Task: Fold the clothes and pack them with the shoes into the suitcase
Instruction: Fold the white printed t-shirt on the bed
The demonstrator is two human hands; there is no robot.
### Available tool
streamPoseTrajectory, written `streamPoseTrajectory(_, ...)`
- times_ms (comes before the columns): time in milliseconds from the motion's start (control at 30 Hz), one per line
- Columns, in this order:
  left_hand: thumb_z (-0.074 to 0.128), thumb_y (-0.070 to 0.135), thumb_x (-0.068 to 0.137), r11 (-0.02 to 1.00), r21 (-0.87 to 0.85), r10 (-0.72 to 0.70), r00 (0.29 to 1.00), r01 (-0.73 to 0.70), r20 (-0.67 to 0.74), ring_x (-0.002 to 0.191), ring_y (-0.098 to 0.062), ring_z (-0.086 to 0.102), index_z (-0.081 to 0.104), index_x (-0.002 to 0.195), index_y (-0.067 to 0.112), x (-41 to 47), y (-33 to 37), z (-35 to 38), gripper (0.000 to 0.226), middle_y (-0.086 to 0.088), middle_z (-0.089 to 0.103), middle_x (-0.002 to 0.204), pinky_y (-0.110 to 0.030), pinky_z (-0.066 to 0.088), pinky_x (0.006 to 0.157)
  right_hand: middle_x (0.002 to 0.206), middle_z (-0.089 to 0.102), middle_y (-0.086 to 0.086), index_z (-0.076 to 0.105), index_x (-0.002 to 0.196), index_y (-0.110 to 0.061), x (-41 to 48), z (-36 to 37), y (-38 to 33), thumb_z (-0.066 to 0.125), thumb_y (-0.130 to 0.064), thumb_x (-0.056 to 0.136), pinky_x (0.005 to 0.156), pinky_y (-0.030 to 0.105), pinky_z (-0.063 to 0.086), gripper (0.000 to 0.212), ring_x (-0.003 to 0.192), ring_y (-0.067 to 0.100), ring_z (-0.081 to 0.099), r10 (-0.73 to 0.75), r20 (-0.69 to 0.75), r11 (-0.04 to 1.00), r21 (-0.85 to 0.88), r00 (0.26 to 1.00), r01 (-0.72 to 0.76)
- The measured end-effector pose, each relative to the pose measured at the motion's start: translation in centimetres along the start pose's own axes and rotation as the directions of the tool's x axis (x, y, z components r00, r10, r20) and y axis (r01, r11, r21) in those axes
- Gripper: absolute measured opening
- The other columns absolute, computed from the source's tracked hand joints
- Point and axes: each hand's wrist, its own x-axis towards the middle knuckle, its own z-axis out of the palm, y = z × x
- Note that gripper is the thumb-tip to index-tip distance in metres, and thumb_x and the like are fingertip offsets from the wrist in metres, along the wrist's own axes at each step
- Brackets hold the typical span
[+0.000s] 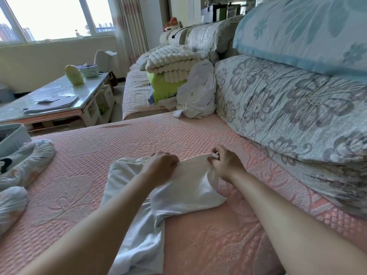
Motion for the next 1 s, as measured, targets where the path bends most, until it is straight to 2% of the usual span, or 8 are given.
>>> streamPoseTrajectory(133, 0.053, 0.012, 0.095, 0.990, -0.073, -0.132, 0.972, 0.120, -0.192, 0.117, -0.025, 0.050, 0.066, 0.116, 0.027, 1.0, 1.5, 1.4, 0.029, 0.000, 0.061, 0.120, -0.036, 0.041, 0.090, 0.106, 0.066, 0.002, 0.051, 0.114, -0.023, 0.1, 0.0, 1.5, 0.058, -0.034, 0.096, 0.094, 0.039, 0.041, 0.022, 0.104, 0.028, 0.061, 0.001, -0.123, 0.968, -0.250, 0.992, -0.032)
streamPoseTrajectory(300, 0.045, 0.031, 0.101, 0.999, -0.040, 0.007, 0.999, -0.006, 0.037, 0.130, -0.023, 0.040, 0.052, 0.136, 0.028, -0.9, 4.8, 2.8, 0.036, 0.001, 0.047, 0.143, -0.039, 0.036, 0.106, 0.124, 0.056, 0.008, 0.059, 0.125, -0.021, -0.2, -0.2, 0.9, 0.057, -0.013, 0.090, 0.095, 0.039, 0.041, 0.036, 0.115, 0.029, 0.052, -0.279, -0.159, 0.909, -0.361, 0.947, 0.207)
streamPoseTrajectory(433, 0.034, 0.044, 0.103, 1.000, -0.025, 0.017, 0.975, -0.012, 0.221, 0.149, -0.021, 0.015, 0.028, 0.153, 0.030, -3.0, 6.7, 3.8, 0.052, 0.002, 0.023, 0.161, -0.041, 0.018, 0.119, 0.133, 0.062, 0.001, 0.065, 0.127, -0.029, -0.6, 0.0, 0.9, 0.057, -0.027, 0.095, 0.102, 0.035, 0.041, 0.033, 0.124, 0.024, 0.055, -0.207, 0.246, 0.903, -0.326, 0.947, 0.282)
streamPoseTrajectory(533, 0.039, 0.050, 0.095, 0.979, -0.154, 0.129, 0.990, -0.137, -0.057, 0.126, -0.017, 0.043, 0.053, 0.131, 0.030, -4.4, 8.8, 2.7, 0.044, 0.006, 0.050, 0.133, -0.039, 0.041, 0.103, 0.137, 0.061, -0.001, 0.058, 0.136, -0.033, -0.5, 0.1, 2.1, 0.056, -0.035, 0.097, 0.105, 0.034, 0.041, 0.039, 0.127, 0.024, 0.054, -0.081, 0.300, 0.926, -0.330, 0.950, 0.183)
streamPoseTrajectory(667, 0.060, 0.057, 0.083, 0.925, -0.139, 0.357, 0.934, -0.353, 0.004, 0.120, -0.016, 0.043, 0.056, 0.125, 0.035, -6.2, 11.7, 2.5, 0.048, 0.003, 0.049, 0.129, -0.036, 0.050, 0.084, 0.150, 0.049, 0.005, 0.043, 0.150, -0.026, -0.3, -0.8, 2.2, 0.057, -0.043, 0.096, 0.112, 0.039, 0.036, 0.058, 0.137, 0.029, 0.044, -0.019, 0.190, 0.919, -0.383, 0.982, 0.092)
streamPoseTrajectory(767, 0.061, 0.037, 0.087, 0.898, -0.293, 0.360, 0.932, -0.329, 0.055, 0.110, -0.020, 0.053, 0.069, 0.108, 0.024, -5.6, 11.6, 3.5, 0.026, -0.001, 0.053, 0.121, -0.040, 0.053, 0.084, 0.143, 0.055, 0.007, 0.052, 0.141, -0.022, -0.3, -0.9, 1.9, 0.059, -0.050, 0.093, 0.107, 0.039, 0.035, 0.056, 0.134, 0.030, 0.045, 0.076, 0.190, 0.912, -0.411, 0.979, 0.009)
streamPoseTrajectory(900, 0.067, 0.003, 0.085, 0.937, -0.262, 0.217, 0.973, -0.231, -0.079, 0.080, -0.018, 0.060, 0.077, 0.094, 0.015, -5.2, 10.1, 2.8, 0.018, -0.004, 0.062, 0.100, -0.017, 0.042, 0.073, 0.124, 0.065, 0.008, 0.065, 0.118, -0.019, -0.1, -0.7, 0.8, 0.053, -0.048, 0.093, 0.097, 0.036, 0.041, 0.040, 0.119, 0.030, 0.057, 0.187, 0.141, 0.917, -0.381, 0.972, -0.121)
streamPoseTrajectory(1000, 0.064, 0.010, 0.085, 0.938, -0.340, 0.009, 0.982, -0.074, -0.189, 0.075, -0.014, 0.058, 0.076, 0.089, 0.020, -6.1, 8.4, 0.3, 0.016, 0.004, 0.062, 0.093, -0.014, 0.038, 0.066, 0.098, 0.065, 0.008, 0.059, 0.087, -0.017, -0.4, -0.9, -1.3, 0.046, -0.038, 0.096, 0.075, 0.031, 0.044, 0.026, 0.092, 0.028, 0.063, 0.160, 0.130, 0.979, -0.149, 0.979, -0.140)
